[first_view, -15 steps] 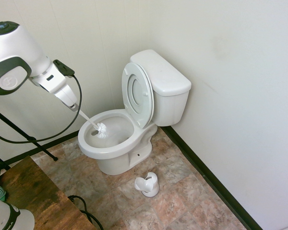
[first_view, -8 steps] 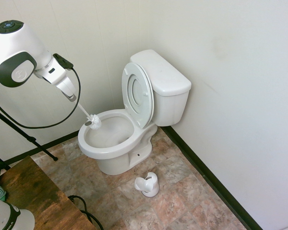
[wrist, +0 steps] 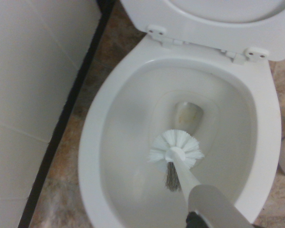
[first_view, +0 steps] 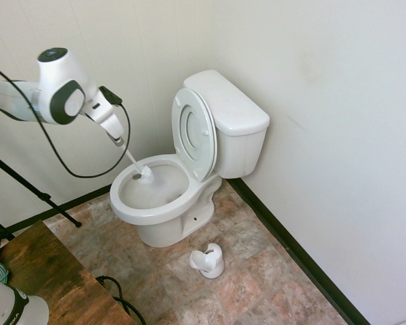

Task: Clean the toilet

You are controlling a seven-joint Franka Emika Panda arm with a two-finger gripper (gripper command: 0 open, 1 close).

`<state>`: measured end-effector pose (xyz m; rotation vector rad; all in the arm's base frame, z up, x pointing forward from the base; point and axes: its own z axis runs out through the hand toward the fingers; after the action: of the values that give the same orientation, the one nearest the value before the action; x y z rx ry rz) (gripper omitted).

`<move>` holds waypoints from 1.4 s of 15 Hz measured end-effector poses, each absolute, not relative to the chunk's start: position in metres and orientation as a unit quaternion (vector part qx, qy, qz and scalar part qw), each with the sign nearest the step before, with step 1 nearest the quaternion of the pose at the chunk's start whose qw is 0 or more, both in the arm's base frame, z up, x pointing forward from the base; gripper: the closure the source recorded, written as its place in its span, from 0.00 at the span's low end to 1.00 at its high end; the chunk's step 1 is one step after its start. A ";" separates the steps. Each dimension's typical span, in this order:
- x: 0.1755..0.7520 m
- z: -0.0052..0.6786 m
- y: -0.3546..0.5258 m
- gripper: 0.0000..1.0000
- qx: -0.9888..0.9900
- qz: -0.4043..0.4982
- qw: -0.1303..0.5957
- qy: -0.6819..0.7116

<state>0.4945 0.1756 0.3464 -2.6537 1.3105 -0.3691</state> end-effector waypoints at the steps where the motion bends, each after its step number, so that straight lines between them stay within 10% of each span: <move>1: 0.512 0.333 0.172 1.00 -0.882 -0.121 0.075 0.448; 21: 0.672 0.196 0.236 1.00 -0.855 -0.112 0.002 0.506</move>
<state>0.6719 0.2355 0.1959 -2.6835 1.5866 -0.3500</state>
